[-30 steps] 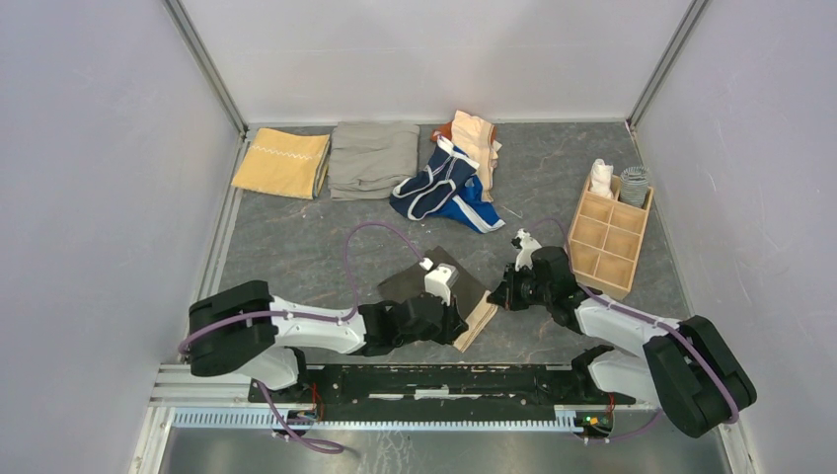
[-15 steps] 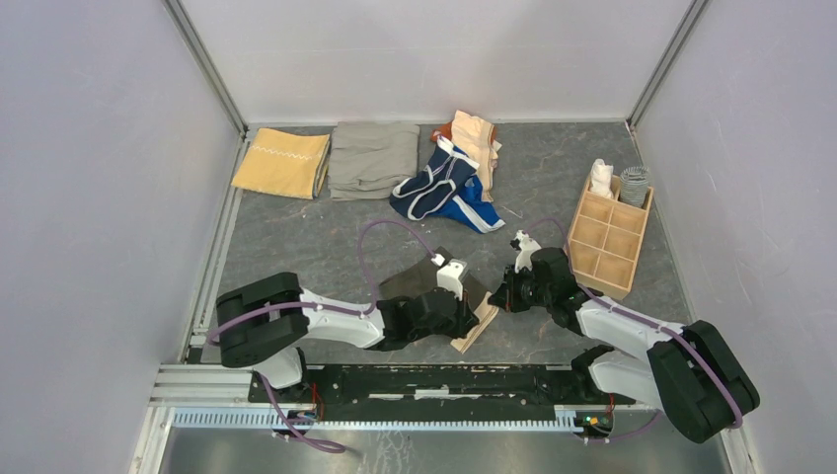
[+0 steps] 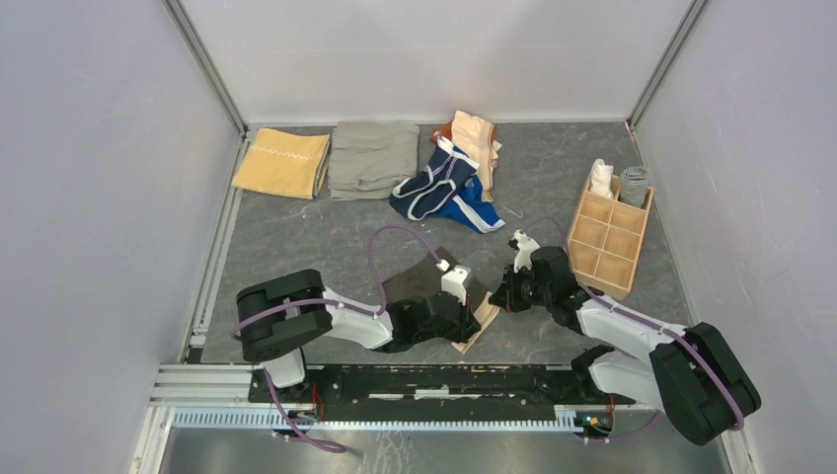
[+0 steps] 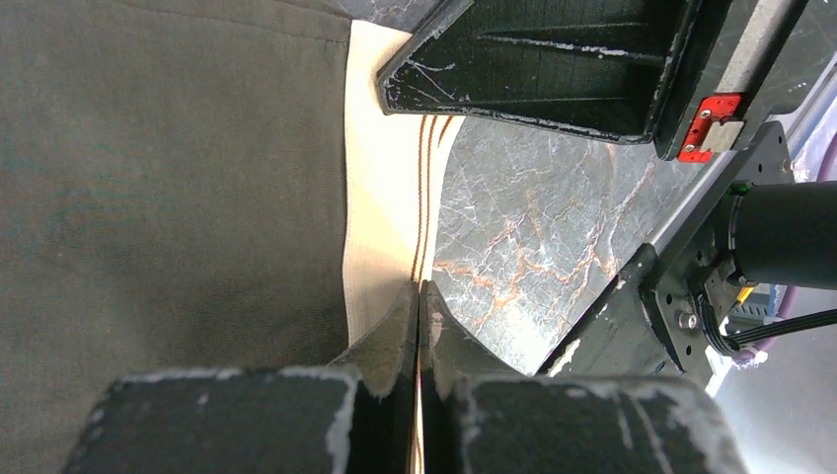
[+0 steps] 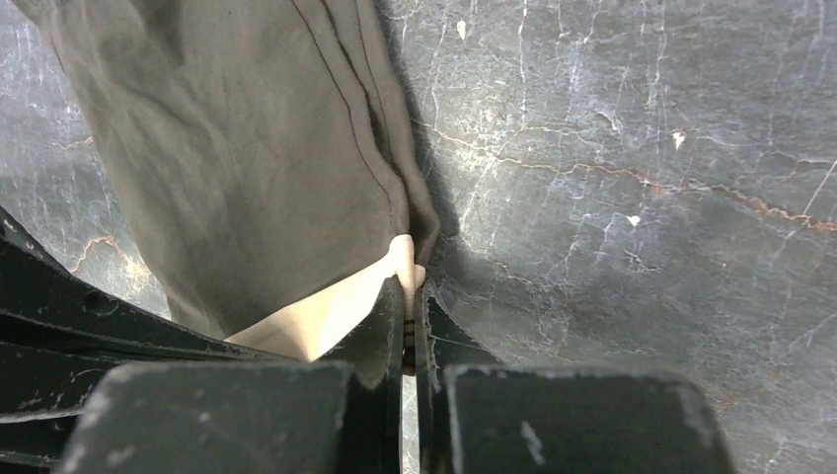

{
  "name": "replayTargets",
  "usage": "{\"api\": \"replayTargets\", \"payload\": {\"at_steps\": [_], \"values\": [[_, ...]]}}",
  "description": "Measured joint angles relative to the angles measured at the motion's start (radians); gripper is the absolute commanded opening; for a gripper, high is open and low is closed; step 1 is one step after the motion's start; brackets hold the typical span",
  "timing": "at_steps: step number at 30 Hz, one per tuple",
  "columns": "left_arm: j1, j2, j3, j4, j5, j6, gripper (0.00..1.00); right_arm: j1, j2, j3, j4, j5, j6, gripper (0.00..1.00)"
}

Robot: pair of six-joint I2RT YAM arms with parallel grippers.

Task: Roll the underwear
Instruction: Fold the underwear at the center of the board.

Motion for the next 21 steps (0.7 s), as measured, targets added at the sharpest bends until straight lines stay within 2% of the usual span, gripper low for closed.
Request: {"api": "replayTargets", "payload": {"at_steps": [8, 21], "values": [[0.000, 0.022, -0.034, 0.093, -0.002, -0.044, 0.02, 0.001, -0.068, 0.001, -0.014, -0.043, -0.066, 0.00], [0.001, 0.038, -0.048, 0.143, -0.004, -0.077, 0.02, 0.021, -0.157, 0.005, -0.017, -0.299, -0.139, 0.00]]}}
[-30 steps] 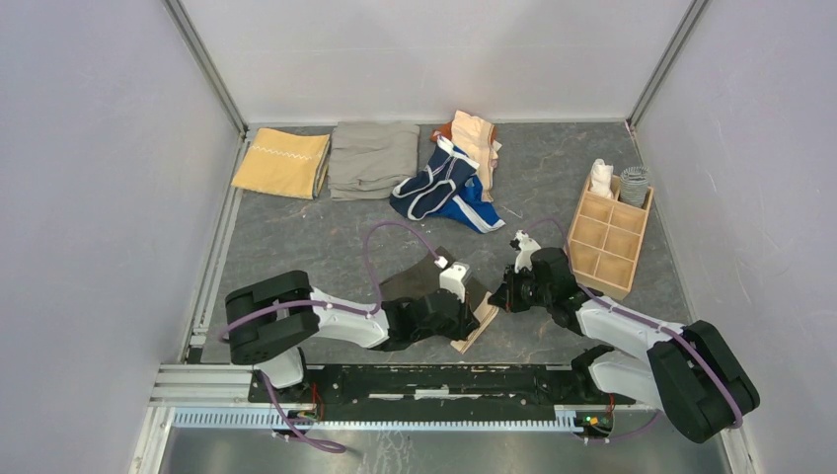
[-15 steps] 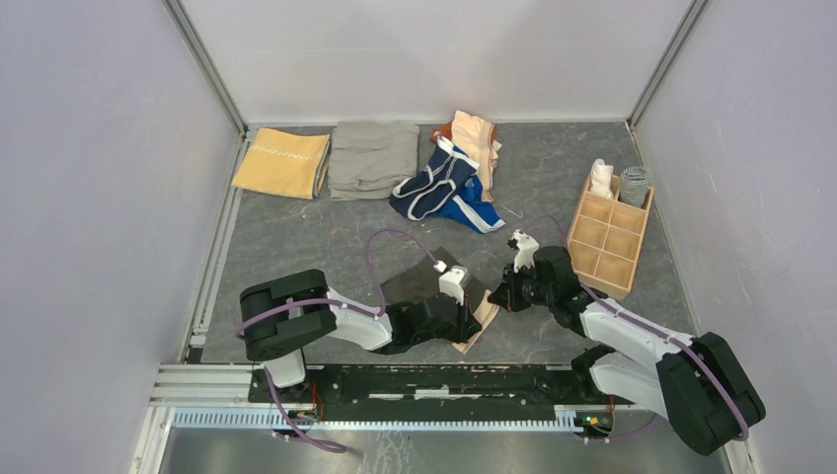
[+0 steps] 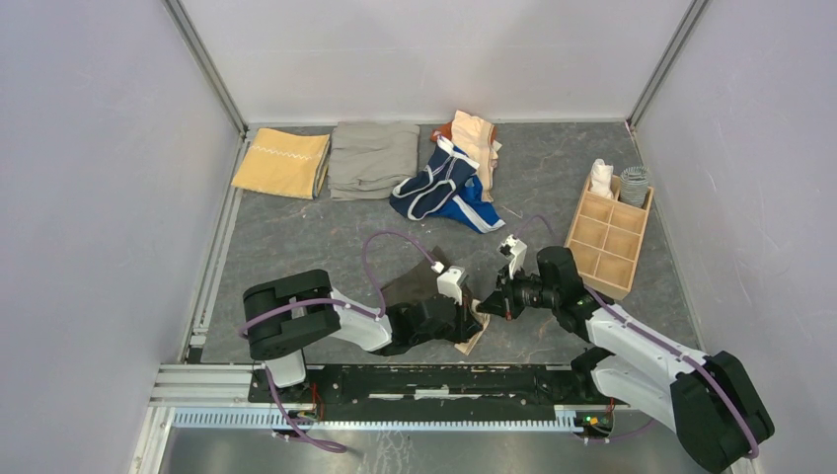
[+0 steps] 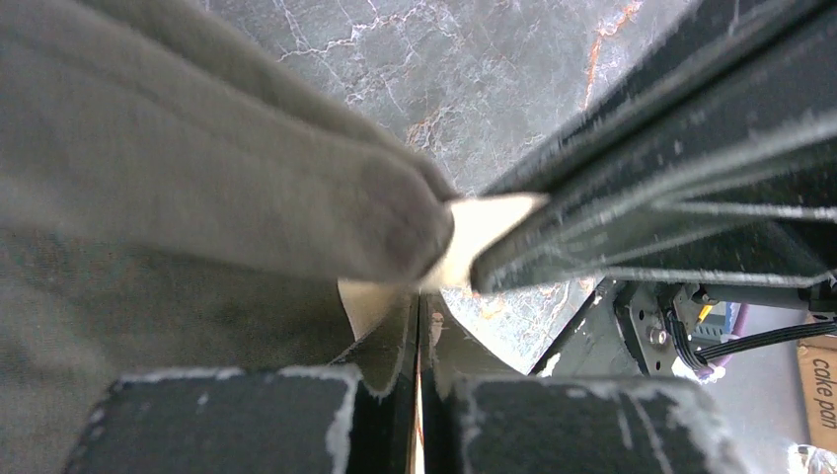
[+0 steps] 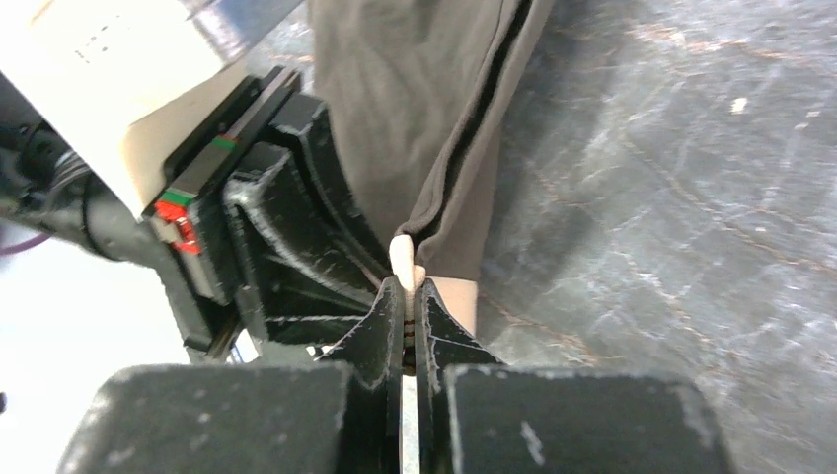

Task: Roll the underwear
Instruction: Fold the underwear at the center of the board.

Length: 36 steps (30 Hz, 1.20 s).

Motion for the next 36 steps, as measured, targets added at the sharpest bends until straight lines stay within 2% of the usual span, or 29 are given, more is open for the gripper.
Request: {"api": "replayTargets", "payload": {"at_steps": [5, 13, 24, 36], "values": [[0.000, 0.002, 0.000, 0.005, 0.000, -0.001, 0.02, 0.021, -0.008, -0.001, -0.010, -0.063, 0.027, 0.00], [0.002, -0.002, 0.000, -0.001, 0.006, 0.000, 0.02, 0.026, -0.043, -0.020, -0.013, -0.042, 0.063, 0.00], [0.005, -0.157, -0.005, -0.159, -0.002, 0.006, 0.02, 0.030, -0.044, -0.018, -0.054, 0.038, 0.039, 0.00], [0.005, -0.113, -0.034, -0.149, 0.006, 0.010, 0.02, 0.031, -0.042, -0.008, -0.067, 0.053, 0.031, 0.00]]}}
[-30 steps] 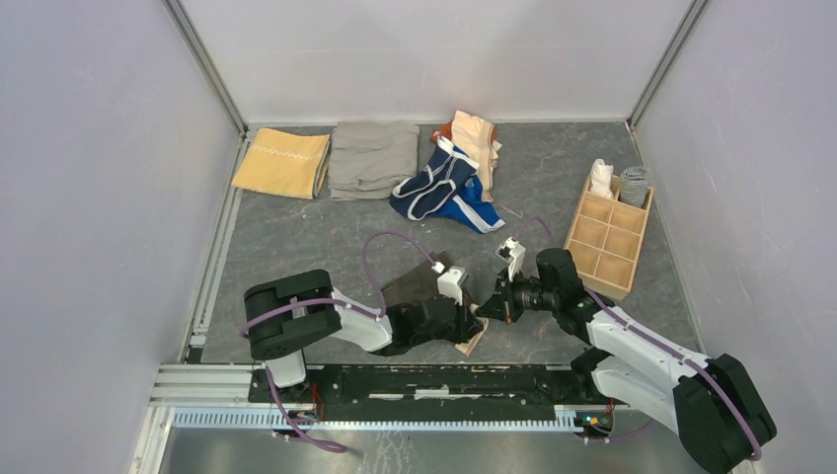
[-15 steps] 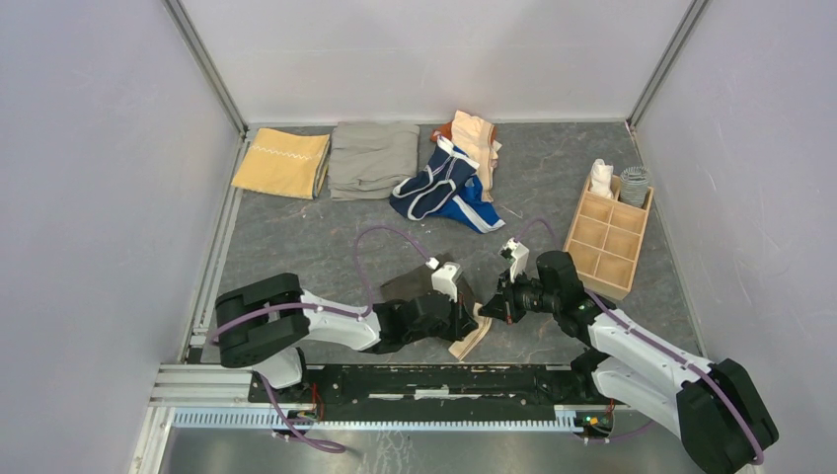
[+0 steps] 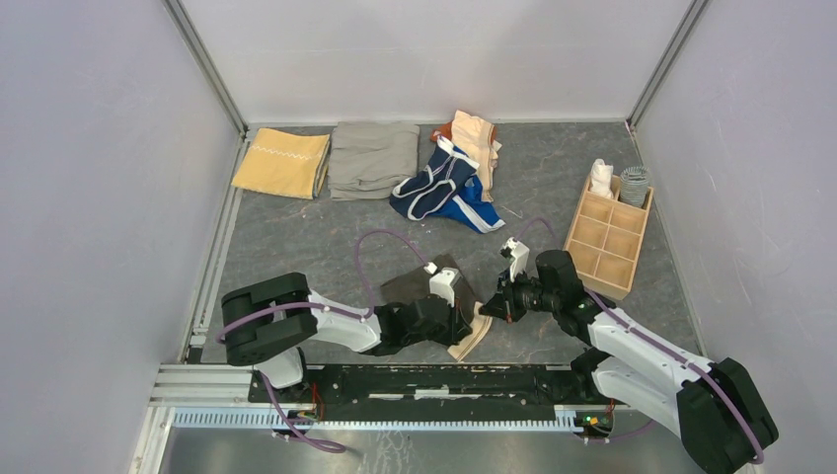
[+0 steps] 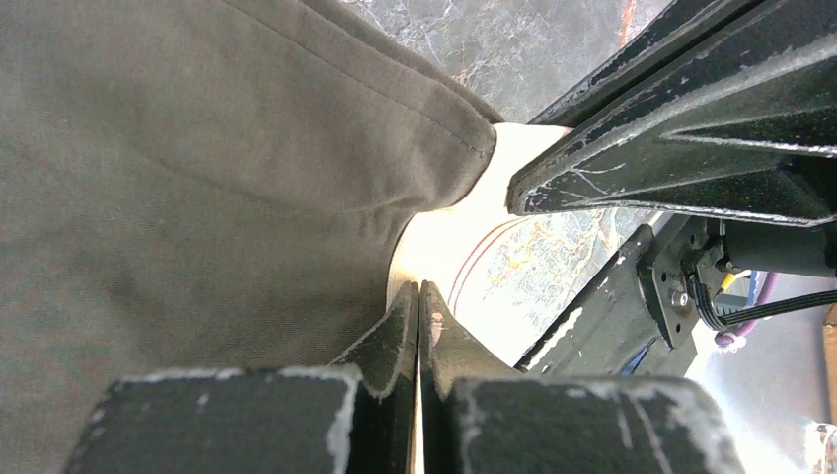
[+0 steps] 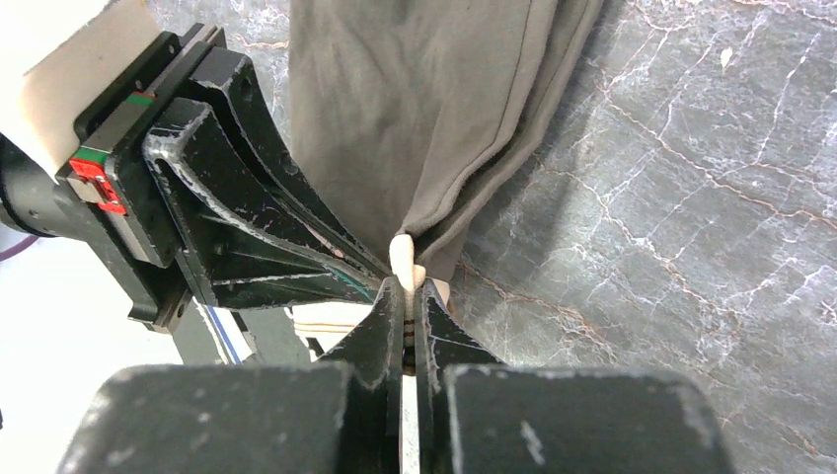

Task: Roll the underwear
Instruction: Fold the underwear at the center of the board.

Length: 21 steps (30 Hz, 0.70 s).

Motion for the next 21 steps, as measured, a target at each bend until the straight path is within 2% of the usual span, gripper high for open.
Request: {"api": "replayTargets", "payload": {"at_steps": [9, 15, 21], "values": [[0.000, 0.046, -0.018, 0.111, 0.000, -0.010, 0.02, 0.000, -0.006, 0.004, -0.005, -0.017, 0.024, 0.00], [0.000, 0.069, -0.032, 0.179, 0.000, -0.024, 0.02, 0.017, -0.086, -0.037, 0.043, -0.023, 0.148, 0.00], [0.000, 0.088, -0.032, 0.213, 0.002, -0.026, 0.02, 0.068, -0.160, -0.103, 0.077, 0.038, 0.301, 0.00]]}}
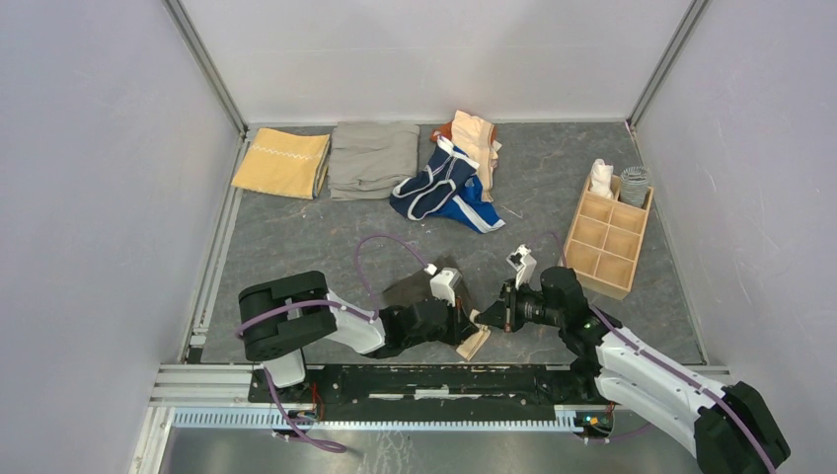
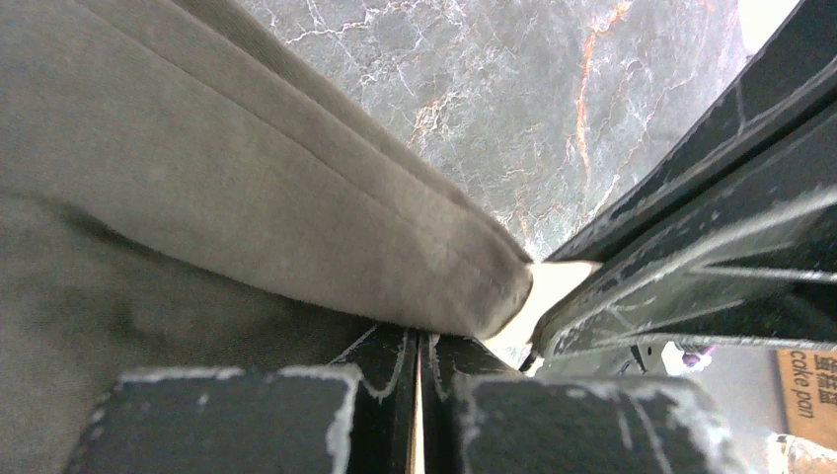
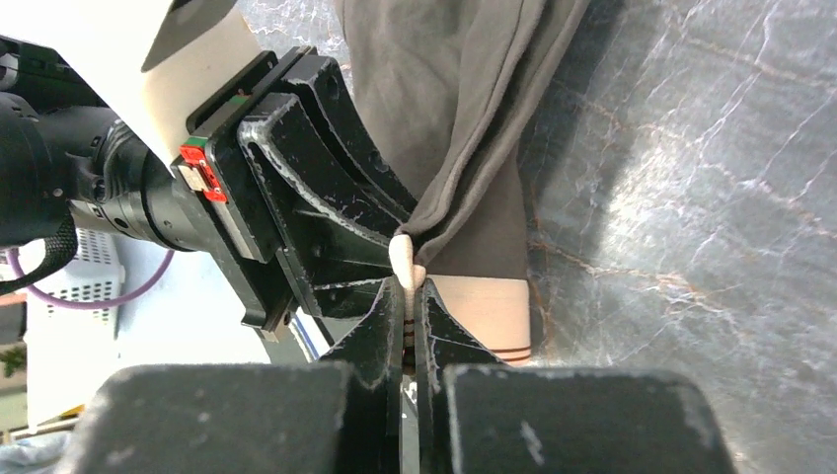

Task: Roll the underwear
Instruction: Fold the underwear at the center of the board.

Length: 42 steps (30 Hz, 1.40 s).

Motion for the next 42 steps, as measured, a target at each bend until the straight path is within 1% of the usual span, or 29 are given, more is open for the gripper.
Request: {"api": "replayTargets", "payload": {"at_steps": [5, 8, 14, 18, 26, 30, 35, 42], "values": [[0.000, 0.010, 0.000, 0.018, 0.000, -0.015, 0.02, 0.061, -0.010, -0.035, 0.046, 0.049, 0.093, 0.00], [0.000, 0.012, -0.001, 0.021, 0.000, -0.019, 0.02, 0.108, -0.010, -0.038, 0.055, 0.093, 0.128, 0.00], [0.000, 0.019, -0.006, 0.039, 0.001, -0.025, 0.02, 0.165, -0.010, -0.057, 0.087, 0.155, 0.164, 0.00], [0.000, 0.020, -0.009, 0.044, 0.002, -0.032, 0.02, 0.181, -0.011, -0.057, 0.089, 0.186, 0.162, 0.00], [0.000, 0.008, -0.010, 0.031, 0.003, -0.032, 0.02, 0.200, -0.035, -0.017, 0.000, 0.256, 0.088, 0.00], [0.006, -0.024, -0.011, -0.024, 0.010, -0.031, 0.02, 0.202, -0.043, 0.009, -0.045, 0.290, 0.040, 0.00], [0.005, -0.104, -0.016, -0.156, 0.026, -0.031, 0.02, 0.202, -0.067, 0.030, -0.084, 0.339, -0.021, 0.00], [0.005, -0.296, -0.037, -0.347, 0.016, -0.030, 0.02, 0.202, -0.066, 0.046, -0.116, 0.376, -0.087, 0.00]]}}
